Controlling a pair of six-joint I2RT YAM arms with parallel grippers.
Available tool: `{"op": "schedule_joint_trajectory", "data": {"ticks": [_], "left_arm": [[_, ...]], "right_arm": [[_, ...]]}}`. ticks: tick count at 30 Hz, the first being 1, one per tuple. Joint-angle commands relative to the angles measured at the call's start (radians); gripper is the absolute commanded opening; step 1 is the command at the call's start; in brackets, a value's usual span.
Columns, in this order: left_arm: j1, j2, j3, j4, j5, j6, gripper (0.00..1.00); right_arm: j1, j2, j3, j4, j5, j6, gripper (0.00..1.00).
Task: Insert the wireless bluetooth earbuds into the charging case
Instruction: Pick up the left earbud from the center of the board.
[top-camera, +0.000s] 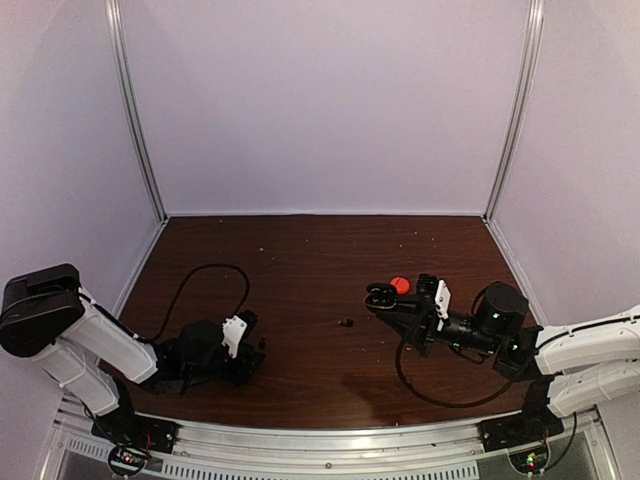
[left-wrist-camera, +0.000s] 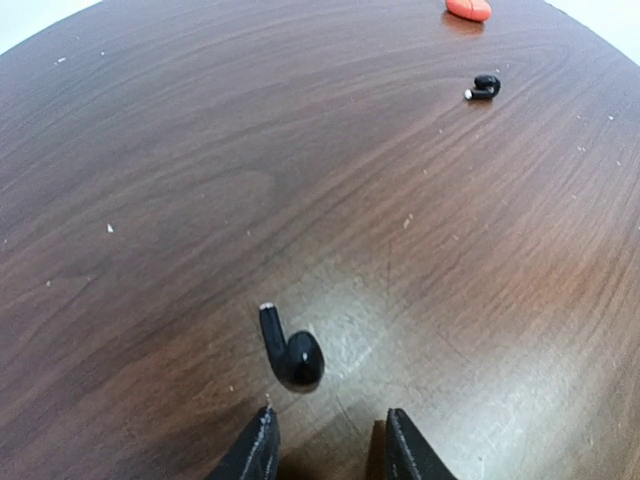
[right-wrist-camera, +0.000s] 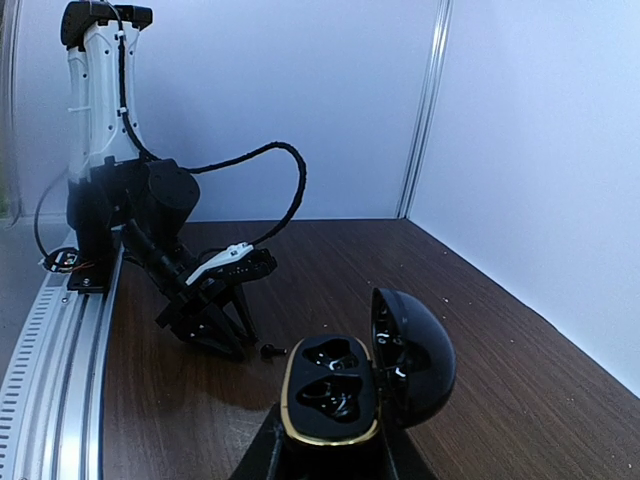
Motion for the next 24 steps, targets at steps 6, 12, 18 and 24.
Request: {"op": "schedule_joint_trajectory", "data": {"ticks": [6,12,18,24], "left_arm": [[-0.004,0.185,0.039,0.136,-0.057,0.02,0.34],[-0.005,0.172,0.013,0.125,-0.096,0.012,0.23],[-0.003,0.214,0.016,0.16,-0.092,0.048,0.3],[0.007,0.242,0.019,0.19,-0.069,0.067,0.28]], "right_arm": [[-0.011,-0.017,0.007,-0.008,-0.004,0.005,0.0],[-0.015,-0.031,0.001,-0.019,0.003,0.004,0.0],[-0.02,-0.018,0.0,-0.012,-0.003,0.004,0.0],[-0.023,-0.028,0.002,-0.018,-0.004,0.005,0.0]]}}
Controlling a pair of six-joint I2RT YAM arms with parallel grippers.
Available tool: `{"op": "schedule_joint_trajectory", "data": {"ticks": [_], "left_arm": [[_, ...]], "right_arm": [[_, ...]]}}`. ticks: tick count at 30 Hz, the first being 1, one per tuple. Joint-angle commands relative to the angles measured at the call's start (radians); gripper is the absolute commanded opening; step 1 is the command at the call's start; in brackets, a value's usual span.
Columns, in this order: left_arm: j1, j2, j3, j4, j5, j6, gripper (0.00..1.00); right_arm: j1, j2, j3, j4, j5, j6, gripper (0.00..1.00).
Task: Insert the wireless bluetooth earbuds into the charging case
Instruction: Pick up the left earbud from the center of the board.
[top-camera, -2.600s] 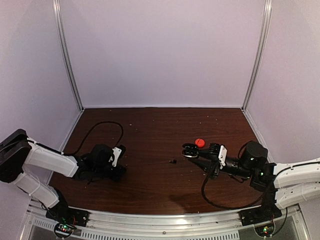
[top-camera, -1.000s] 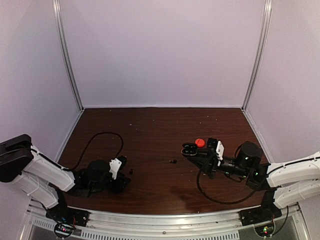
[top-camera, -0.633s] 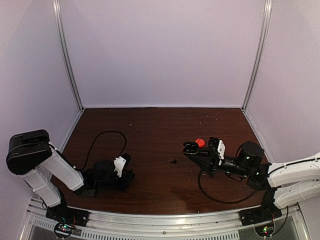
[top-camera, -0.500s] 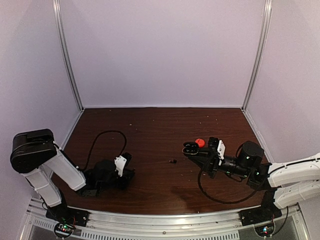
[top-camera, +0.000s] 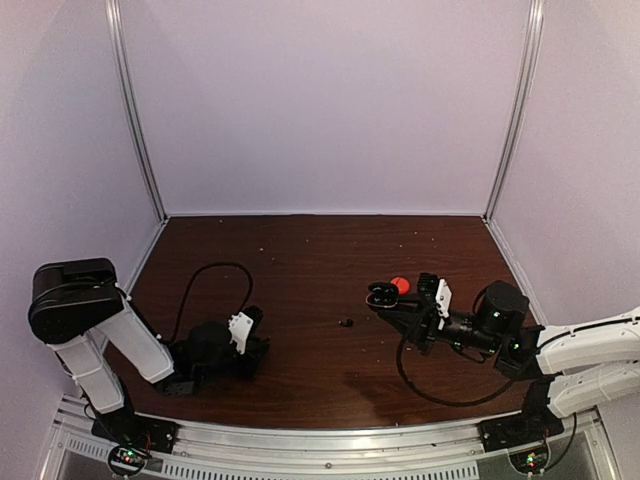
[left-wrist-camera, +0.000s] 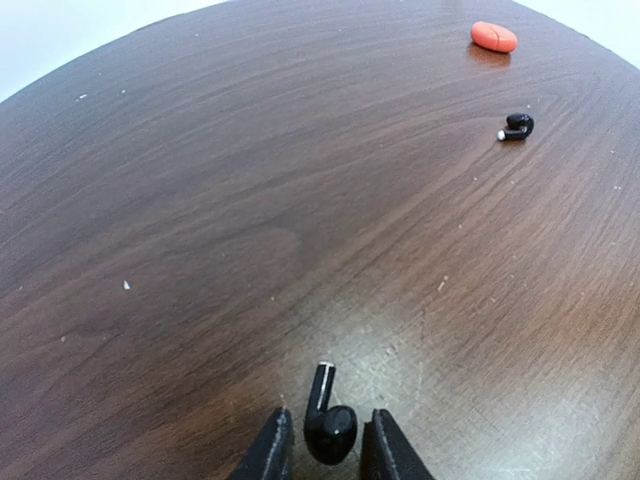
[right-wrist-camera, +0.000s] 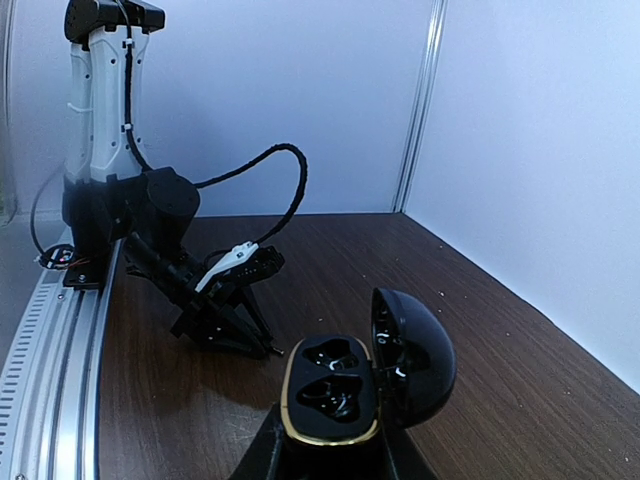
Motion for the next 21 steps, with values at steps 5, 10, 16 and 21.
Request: {"op": "schedule_joint_trajectory", "data": {"ticks": [5,10,16,21], "left_arm": [[0.026,0.046,-0.01,-0.06,0.03,0.031,0.22],[0.054,0.05,-0.002,-0.064,0.061,0.032,0.19],[0.056,0.032,0.01,-0.102,0.082,0.047,0.13],[0.056,-0.099,0.052,-0.247,0.101,0.054,0.1]], "right_arm": [[-0.011,-0.018,-0.002,0.004,-0.002,0.008,0.0],[-0.013,-0.016,0.0,0.002,-0.007,0.008,0.0],[-0.014,-0.017,-0.004,0.004,-0.006,0.01,0.0],[-0.014,-0.008,-0.005,0.005,-0.014,0.016,0.0]]}}
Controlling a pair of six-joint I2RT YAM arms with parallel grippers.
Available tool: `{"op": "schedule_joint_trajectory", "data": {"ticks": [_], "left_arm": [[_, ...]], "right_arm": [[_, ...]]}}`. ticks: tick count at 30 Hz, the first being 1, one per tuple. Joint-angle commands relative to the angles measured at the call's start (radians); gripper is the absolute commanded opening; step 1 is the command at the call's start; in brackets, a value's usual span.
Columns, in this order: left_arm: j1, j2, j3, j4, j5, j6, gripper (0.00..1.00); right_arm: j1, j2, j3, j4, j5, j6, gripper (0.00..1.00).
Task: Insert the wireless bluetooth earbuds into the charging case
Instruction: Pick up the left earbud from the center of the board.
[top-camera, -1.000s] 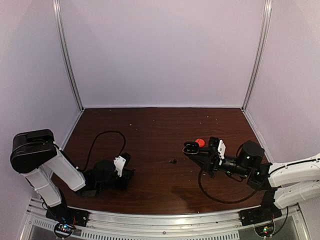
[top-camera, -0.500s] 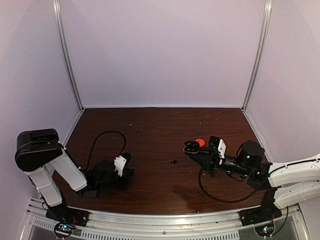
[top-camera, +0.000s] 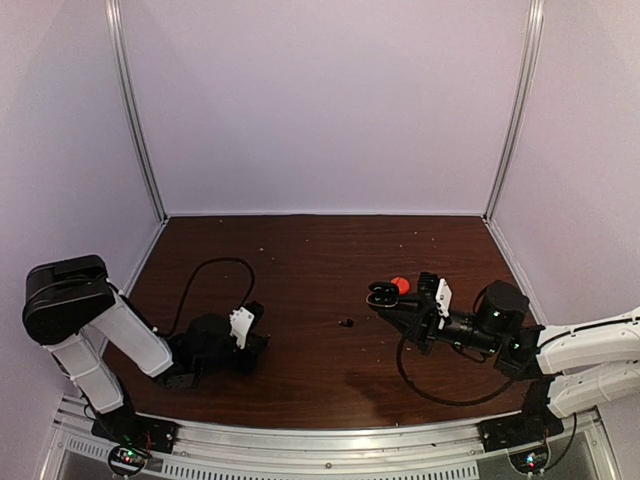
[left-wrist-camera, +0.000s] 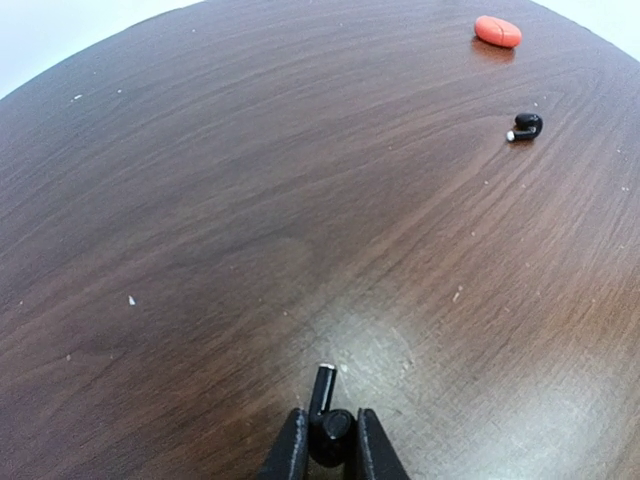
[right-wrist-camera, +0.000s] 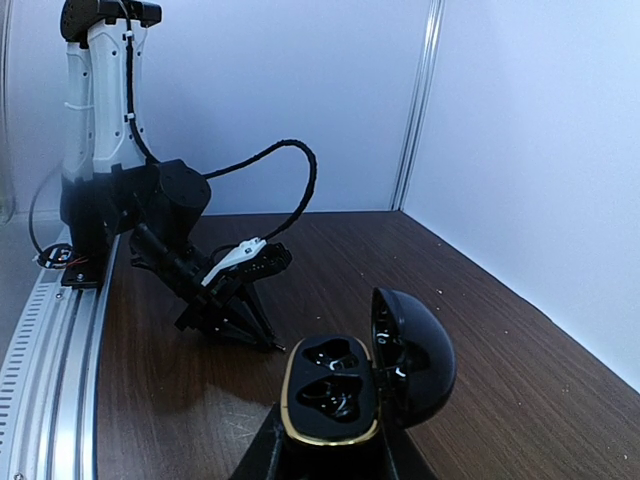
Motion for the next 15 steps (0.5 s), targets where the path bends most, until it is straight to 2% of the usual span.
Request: {"op": "schedule_joint_trajectory", "data": {"ticks": [1,10,12,15], "left_arm": [[0.008,-0.119,0.032,-0.241,0.042,0.026,0.1],[0.005,-0.377,0.15,-0.588,0.123,0.09,0.08],[0.004,-0.418,0.207,-0.682,0.185,0.103,0.08],[-0.01,-0.436,0.35,-0.907,0.312,0.13,0.08]], "right_arm": [[-0.009,-0.003,-0.004,0.013,-0.012,0.017,0.0],[-0.02,0.051,-0.009,0.059,-0.07,0.053,0.0],[-0.023,0.066,-0.006,0.059,-0.101,0.054,0.0],[-0.023,0.082,0.001,0.039,-0.135,0.019,0.0]]}}
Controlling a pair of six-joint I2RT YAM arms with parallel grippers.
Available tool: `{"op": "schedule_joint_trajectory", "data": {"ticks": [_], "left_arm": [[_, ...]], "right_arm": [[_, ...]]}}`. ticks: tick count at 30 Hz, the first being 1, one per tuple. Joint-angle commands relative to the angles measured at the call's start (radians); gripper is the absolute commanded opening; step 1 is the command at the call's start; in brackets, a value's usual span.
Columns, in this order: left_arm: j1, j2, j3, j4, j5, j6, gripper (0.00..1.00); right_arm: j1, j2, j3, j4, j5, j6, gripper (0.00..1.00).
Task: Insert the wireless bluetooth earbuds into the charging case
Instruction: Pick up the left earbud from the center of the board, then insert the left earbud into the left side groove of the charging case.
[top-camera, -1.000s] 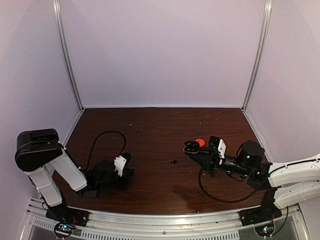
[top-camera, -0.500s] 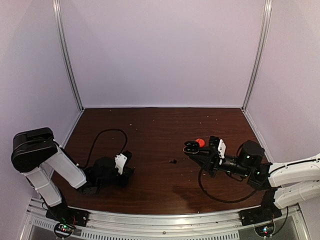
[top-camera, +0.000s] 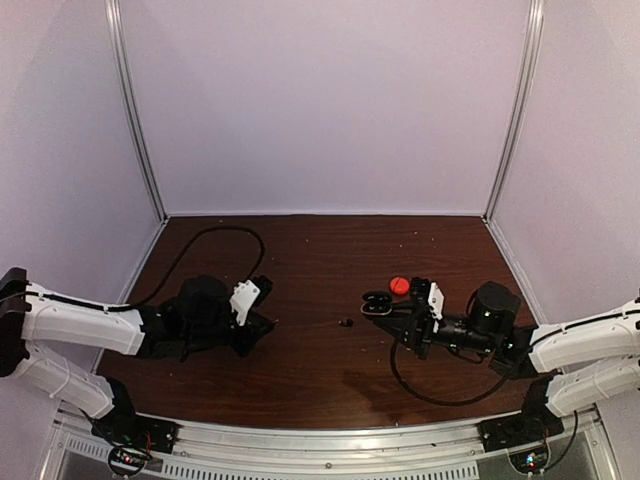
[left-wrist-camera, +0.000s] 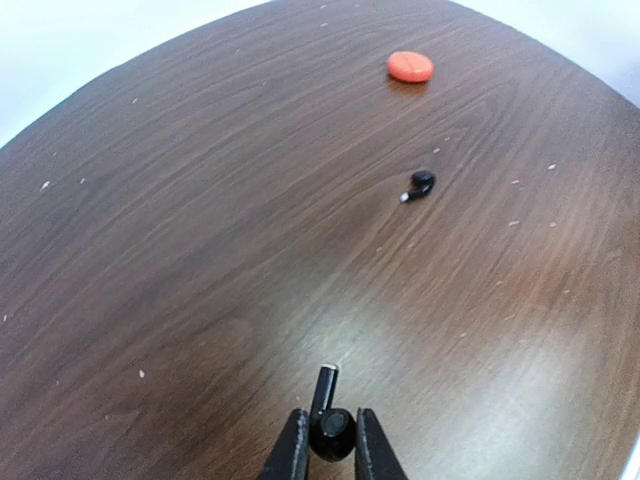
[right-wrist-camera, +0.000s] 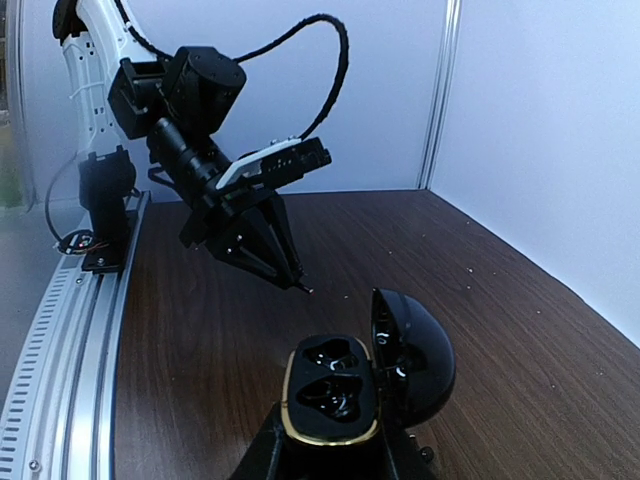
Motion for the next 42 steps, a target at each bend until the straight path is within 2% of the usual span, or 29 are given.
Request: {"op": "schedule_joint_trajectory", "data": {"ticks": [1,5,9,15,25,30,34,36,39,42], "left_arm": [[-0.015,-0.036,0.219,-0.343,0.227,0.061,0.08],[-0.018,-0.027,0.37,-0.531,0.395,0.046,0.09],[-0.017,-0.003,0.459,-0.584,0.545,-0.044,0.09],[-0.018,0.056,0.587,-0.68,0.694,-0.123,0.08],[-0.017,0.163,0.687,-0.641,0.826,-0.248,0.07],[-0.018,0.209,0.708,-0.615,0.838,-0.343,0.06],[-0.016,0.221,0.751,-0.636,0.808,-0.34,0.06],[-0.017,0.228,0.82,-0.729,0.748,-0.243,0.05],[-0.019,0.233,0.915,-0.916,0.566,-0.037,0.04],[-0.029,0.229,0.959,-0.996,0.46,0.127,0.03]], "right_arm": [[-0.008,0.021,0.002,0.016,-0.076,-0.041,0.0],[-0.006,0.046,0.005,0.01,-0.087,-0.165,0.0],[0.002,0.108,0.006,0.09,-0.062,-0.245,0.0],[0.022,0.208,0.009,0.235,-0.025,-0.306,0.0],[0.064,0.313,0.037,0.377,0.06,-0.328,0.0],[0.078,0.333,0.052,0.393,0.089,-0.355,0.0],[0.081,0.339,0.073,0.344,0.075,-0.347,0.0],[0.082,0.331,0.085,0.298,0.048,-0.308,0.0],[0.082,0.317,0.115,0.213,-0.021,-0.217,0.0],[0.076,0.3,0.134,0.138,-0.122,-0.134,0.0]]}}
